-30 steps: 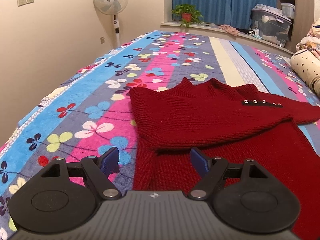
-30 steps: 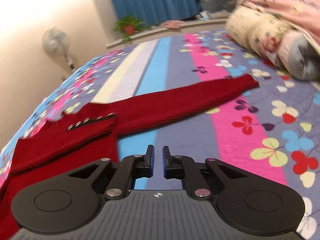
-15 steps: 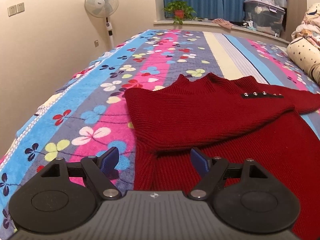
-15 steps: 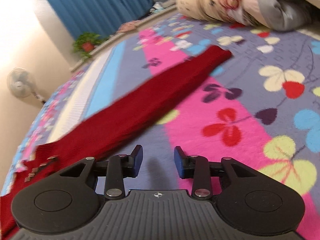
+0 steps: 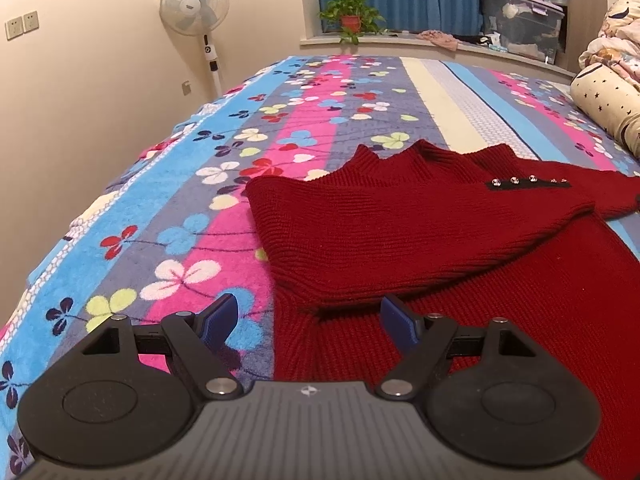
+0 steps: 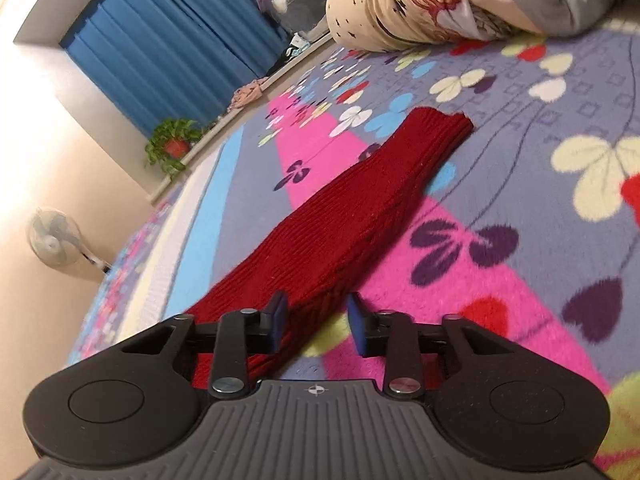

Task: Fold small clothes
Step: 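Grasp the remaining sleeve cuff with the right tool and lift it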

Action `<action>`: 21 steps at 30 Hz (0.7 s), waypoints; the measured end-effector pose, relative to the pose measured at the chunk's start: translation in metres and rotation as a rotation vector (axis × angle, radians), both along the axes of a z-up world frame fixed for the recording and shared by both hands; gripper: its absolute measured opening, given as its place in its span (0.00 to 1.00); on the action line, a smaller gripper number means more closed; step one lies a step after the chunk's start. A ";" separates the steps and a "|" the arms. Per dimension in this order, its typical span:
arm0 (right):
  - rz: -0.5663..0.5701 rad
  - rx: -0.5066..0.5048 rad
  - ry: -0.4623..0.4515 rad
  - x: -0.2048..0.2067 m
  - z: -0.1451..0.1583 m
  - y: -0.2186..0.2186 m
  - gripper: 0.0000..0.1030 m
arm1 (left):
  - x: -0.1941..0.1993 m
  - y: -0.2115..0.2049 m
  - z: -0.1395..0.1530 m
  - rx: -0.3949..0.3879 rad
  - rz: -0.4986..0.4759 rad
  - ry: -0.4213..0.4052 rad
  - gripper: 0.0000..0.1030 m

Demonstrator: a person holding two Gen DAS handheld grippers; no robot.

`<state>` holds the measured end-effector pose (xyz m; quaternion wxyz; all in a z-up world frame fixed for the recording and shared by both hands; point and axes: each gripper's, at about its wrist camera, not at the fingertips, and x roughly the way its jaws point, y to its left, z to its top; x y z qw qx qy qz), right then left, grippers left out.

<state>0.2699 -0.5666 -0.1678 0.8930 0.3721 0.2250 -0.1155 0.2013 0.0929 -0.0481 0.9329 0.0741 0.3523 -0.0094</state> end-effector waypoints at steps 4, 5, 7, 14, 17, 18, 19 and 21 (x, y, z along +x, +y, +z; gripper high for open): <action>-0.021 -0.128 0.003 0.003 0.017 0.014 0.00 | -0.001 0.004 0.005 -0.030 0.006 -0.010 0.81; -0.037 -0.157 0.008 0.004 0.026 0.018 0.00 | -0.002 0.005 0.006 -0.039 0.009 -0.014 0.81; -0.059 -0.215 -0.024 0.004 0.052 0.031 0.00 | -0.003 0.007 0.010 -0.055 0.016 -0.023 0.81; -0.013 -0.139 -0.048 0.002 0.090 0.067 0.03 | -0.008 0.008 0.016 -0.113 0.028 -0.020 0.81; -0.069 0.014 0.033 -0.009 0.050 0.041 0.25 | -0.014 0.010 0.020 -0.119 0.004 -0.030 0.81; -0.095 0.064 0.048 -0.013 0.040 0.035 0.29 | -0.016 0.012 0.021 -0.113 -0.002 -0.038 0.81; -0.115 0.119 0.056 -0.016 0.029 0.027 0.31 | -0.017 0.014 0.022 -0.107 -0.002 -0.046 0.81; -0.099 0.166 0.053 -0.014 0.015 0.022 0.31 | -0.017 0.020 0.022 -0.113 0.013 -0.046 0.81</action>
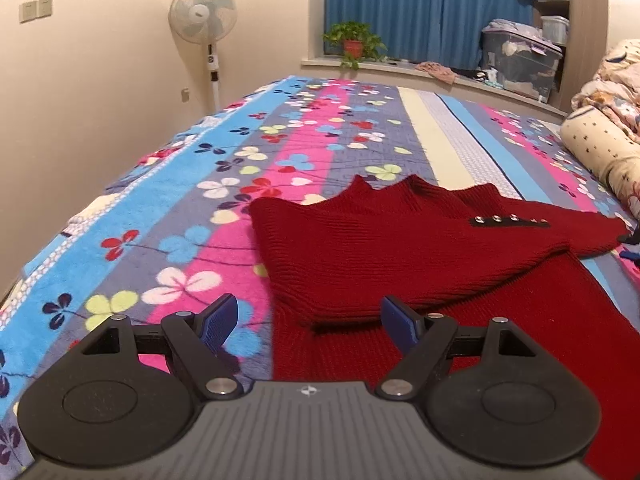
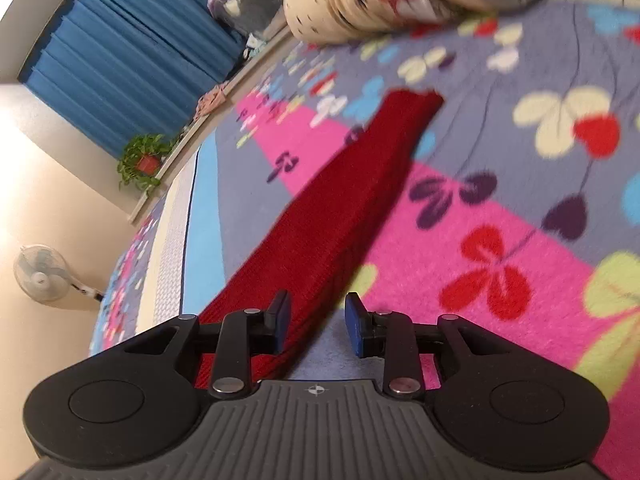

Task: Fold small clothes
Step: 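Grasp the remaining sleeve cuff with the right tool and lift it, then fold the held sleeve across the sweater body with the right tool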

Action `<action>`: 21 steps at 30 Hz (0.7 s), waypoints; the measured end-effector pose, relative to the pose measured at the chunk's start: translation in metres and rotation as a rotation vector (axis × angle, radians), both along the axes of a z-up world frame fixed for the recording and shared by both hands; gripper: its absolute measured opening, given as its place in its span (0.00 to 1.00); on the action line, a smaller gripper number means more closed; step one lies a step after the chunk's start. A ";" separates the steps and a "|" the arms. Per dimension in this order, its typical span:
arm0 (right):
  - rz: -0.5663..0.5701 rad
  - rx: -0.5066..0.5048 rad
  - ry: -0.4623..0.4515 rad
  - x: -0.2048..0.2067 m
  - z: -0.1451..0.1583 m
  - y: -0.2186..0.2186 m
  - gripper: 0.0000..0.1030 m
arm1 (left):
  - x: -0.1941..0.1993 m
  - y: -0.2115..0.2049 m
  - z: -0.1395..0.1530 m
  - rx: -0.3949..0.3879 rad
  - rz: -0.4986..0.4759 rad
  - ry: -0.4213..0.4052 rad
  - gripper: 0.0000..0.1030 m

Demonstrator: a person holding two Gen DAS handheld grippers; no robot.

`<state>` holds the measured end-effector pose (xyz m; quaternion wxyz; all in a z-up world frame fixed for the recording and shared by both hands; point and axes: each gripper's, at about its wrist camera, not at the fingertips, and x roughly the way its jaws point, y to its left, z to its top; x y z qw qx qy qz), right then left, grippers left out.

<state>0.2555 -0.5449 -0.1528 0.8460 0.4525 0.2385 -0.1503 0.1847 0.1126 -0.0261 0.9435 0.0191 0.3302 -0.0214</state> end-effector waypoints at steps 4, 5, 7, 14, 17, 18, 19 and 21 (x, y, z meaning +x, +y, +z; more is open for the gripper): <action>-0.019 0.078 -0.017 0.013 -0.019 -0.013 0.32 | 0.002 0.010 0.001 -0.040 0.020 0.014 0.81; -0.045 0.099 -0.024 0.014 -0.022 -0.017 0.28 | 0.003 0.010 0.001 -0.036 0.018 0.011 0.81; -0.074 0.075 0.002 0.026 -0.020 -0.020 0.15 | 0.003 0.009 0.002 -0.025 0.015 0.003 0.81; -0.025 -0.489 -0.053 0.065 0.077 0.088 0.12 | 0.006 0.008 0.004 -0.050 0.018 -0.002 0.81; 0.207 -0.703 -0.288 0.057 0.126 0.193 0.12 | 0.007 0.007 0.004 -0.041 0.029 -0.002 0.81; 0.326 -0.756 -0.377 0.047 0.138 0.234 0.12 | 0.008 0.009 0.004 -0.044 0.039 -0.003 0.81; 0.451 -0.797 -0.461 0.035 0.144 0.275 0.12 | 0.008 0.011 0.003 -0.049 0.047 -0.002 0.81; 0.685 -0.832 -0.552 0.011 0.143 0.341 0.13 | 0.008 0.015 0.002 -0.058 0.069 0.006 0.81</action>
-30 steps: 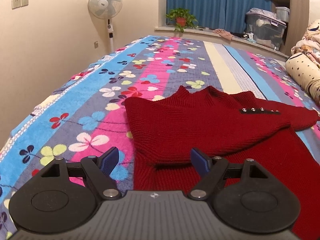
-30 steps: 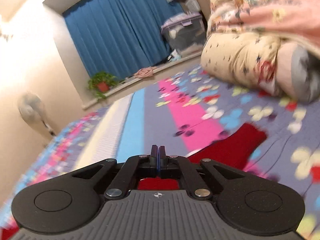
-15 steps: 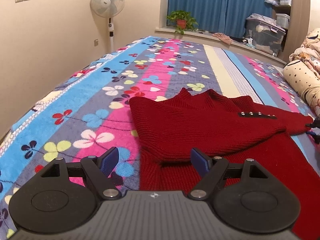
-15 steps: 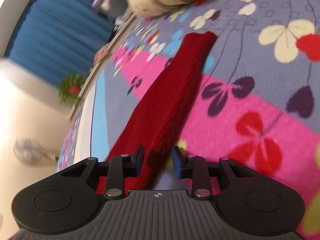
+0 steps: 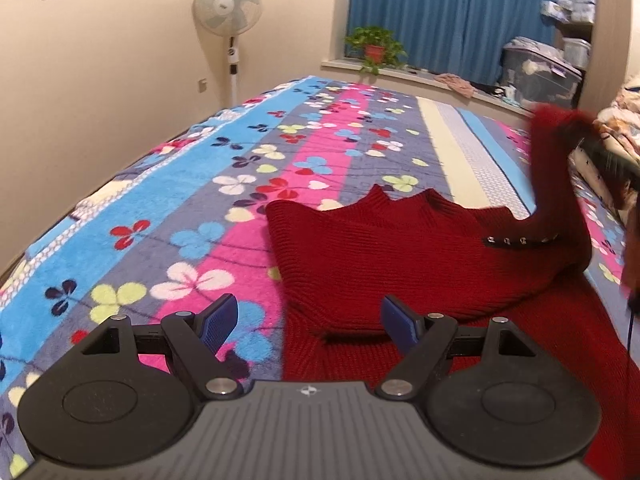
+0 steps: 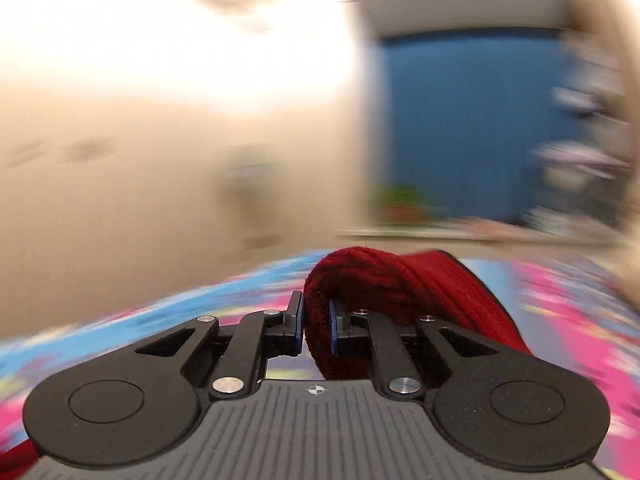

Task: Fold small clothes
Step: 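Fold the held sleeve across the sweater body with the right tool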

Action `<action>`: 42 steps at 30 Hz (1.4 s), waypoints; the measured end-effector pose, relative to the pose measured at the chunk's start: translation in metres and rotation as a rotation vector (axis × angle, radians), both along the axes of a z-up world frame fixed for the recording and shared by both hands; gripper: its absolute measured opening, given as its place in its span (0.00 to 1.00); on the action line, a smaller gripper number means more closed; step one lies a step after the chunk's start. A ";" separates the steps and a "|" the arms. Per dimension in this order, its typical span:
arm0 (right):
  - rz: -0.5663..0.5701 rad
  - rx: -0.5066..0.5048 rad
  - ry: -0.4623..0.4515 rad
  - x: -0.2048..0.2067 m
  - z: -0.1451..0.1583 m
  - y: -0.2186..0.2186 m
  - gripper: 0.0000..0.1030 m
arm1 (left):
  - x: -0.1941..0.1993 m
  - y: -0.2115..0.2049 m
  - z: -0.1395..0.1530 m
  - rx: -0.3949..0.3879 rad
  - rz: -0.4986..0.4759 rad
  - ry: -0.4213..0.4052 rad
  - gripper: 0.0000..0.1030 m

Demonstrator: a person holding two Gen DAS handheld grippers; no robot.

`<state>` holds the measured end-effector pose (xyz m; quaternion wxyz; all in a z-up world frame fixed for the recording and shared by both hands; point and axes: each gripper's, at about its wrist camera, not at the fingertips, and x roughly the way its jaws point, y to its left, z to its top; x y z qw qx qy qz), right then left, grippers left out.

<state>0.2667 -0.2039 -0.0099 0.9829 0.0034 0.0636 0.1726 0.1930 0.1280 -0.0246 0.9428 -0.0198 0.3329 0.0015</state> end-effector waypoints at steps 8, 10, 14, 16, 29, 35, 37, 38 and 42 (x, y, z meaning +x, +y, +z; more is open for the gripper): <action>0.276 -0.168 0.554 -0.040 -0.071 0.068 0.15 | 0.005 0.020 -0.014 -0.070 0.041 0.069 0.73; 0.248 -0.123 0.567 -0.063 -0.053 0.045 0.20 | 0.009 0.023 -0.017 -0.104 0.037 0.067 0.57; 0.088 -0.130 0.572 -0.107 -0.019 -0.013 0.28 | 0.022 0.028 -0.023 -0.255 0.037 0.055 0.49; -0.001 -0.102 0.605 -0.126 -0.014 -0.040 0.30 | 0.031 0.025 -0.028 -0.328 0.026 0.054 0.49; -0.227 0.000 0.769 -0.163 -0.083 -0.091 0.32 | 0.102 0.021 -0.097 -0.711 0.152 0.114 0.54; -0.244 -0.070 0.817 -0.150 -0.099 -0.089 0.32 | 0.114 0.023 -0.092 -0.683 0.163 0.091 0.16; -0.243 -0.084 0.817 -0.149 -0.099 -0.086 0.33 | 0.109 0.029 -0.085 -0.689 0.197 0.073 0.09; -0.244 -0.089 0.817 -0.149 -0.098 -0.085 0.33 | 0.104 0.030 -0.076 -0.684 0.215 0.056 0.09; -0.245 -0.103 0.818 -0.148 -0.095 -0.082 0.34 | 0.080 0.017 -0.035 -0.609 0.204 0.011 0.09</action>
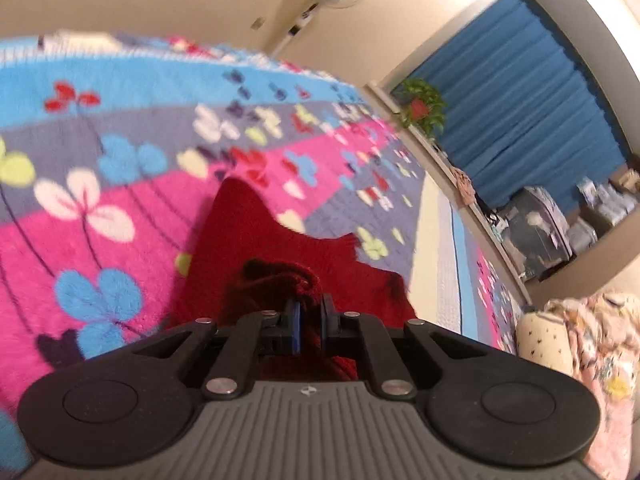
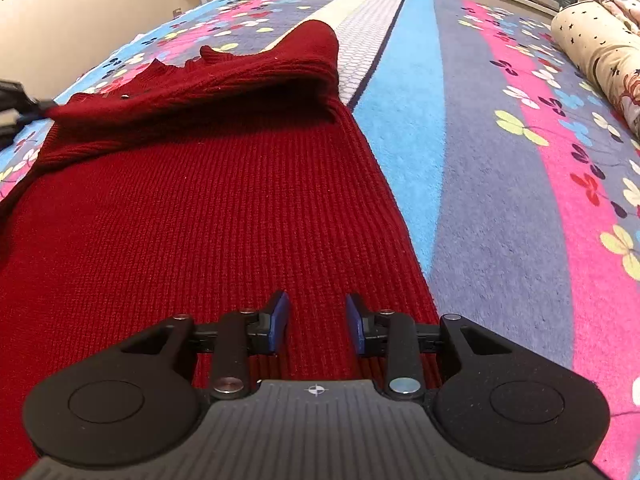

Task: Fold small clothes
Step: 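Fold the held sleeve across the sweater body with the right tool, then open the right tool and release the folded sleeve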

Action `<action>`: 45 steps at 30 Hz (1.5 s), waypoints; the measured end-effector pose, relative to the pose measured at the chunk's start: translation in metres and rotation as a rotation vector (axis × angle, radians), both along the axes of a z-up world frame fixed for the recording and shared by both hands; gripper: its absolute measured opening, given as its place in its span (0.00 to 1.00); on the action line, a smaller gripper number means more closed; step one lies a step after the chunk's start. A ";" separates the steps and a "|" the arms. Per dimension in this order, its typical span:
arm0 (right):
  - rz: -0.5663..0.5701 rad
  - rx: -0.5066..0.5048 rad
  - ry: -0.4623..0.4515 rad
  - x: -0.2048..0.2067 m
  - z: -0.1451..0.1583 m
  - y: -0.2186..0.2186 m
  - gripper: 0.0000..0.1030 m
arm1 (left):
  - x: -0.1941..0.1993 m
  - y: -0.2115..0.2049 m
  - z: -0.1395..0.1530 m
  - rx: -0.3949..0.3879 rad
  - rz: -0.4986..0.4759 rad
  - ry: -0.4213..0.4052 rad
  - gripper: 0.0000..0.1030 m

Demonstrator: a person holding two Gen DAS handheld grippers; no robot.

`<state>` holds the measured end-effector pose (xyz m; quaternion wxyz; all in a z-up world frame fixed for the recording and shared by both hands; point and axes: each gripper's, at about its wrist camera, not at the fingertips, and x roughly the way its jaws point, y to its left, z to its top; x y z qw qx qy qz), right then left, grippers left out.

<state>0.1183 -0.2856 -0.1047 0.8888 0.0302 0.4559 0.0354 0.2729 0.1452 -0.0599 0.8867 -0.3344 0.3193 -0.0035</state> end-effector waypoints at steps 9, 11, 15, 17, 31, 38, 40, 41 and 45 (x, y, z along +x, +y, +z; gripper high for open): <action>-0.001 -0.016 0.003 0.000 0.001 0.004 0.34 | -0.035 -0.028 0.023 0.236 0.120 0.071 0.16; -0.001 -0.013 0.006 0.001 0.001 0.003 0.35 | -0.040 -0.036 0.030 0.361 0.204 0.069 0.17; 0.009 -0.027 0.004 0.001 0.001 0.005 0.35 | -0.026 -0.057 0.034 0.471 0.060 -0.094 0.19; 0.011 -0.029 0.002 0.001 0.001 0.005 0.36 | -0.014 -0.065 0.022 0.488 -0.054 -0.121 0.31; 0.011 -0.023 -0.005 0.000 0.002 0.005 0.36 | 0.010 -0.098 -0.029 0.675 -0.330 0.044 0.50; -0.048 0.027 -0.102 -0.016 0.027 -0.008 0.36 | -0.059 -0.090 0.049 0.632 -0.283 -0.101 0.55; -0.061 0.043 -0.141 -0.024 0.037 -0.011 0.36 | -0.085 -0.088 0.062 0.640 -0.308 -0.120 0.56; -0.065 0.047 -0.157 -0.027 0.042 -0.013 0.36 | -0.102 -0.088 0.068 0.646 -0.318 -0.128 0.57; -0.072 0.068 -0.205 -0.048 0.060 -0.017 0.36 | -0.181 -0.071 0.072 0.651 -0.352 -0.138 0.58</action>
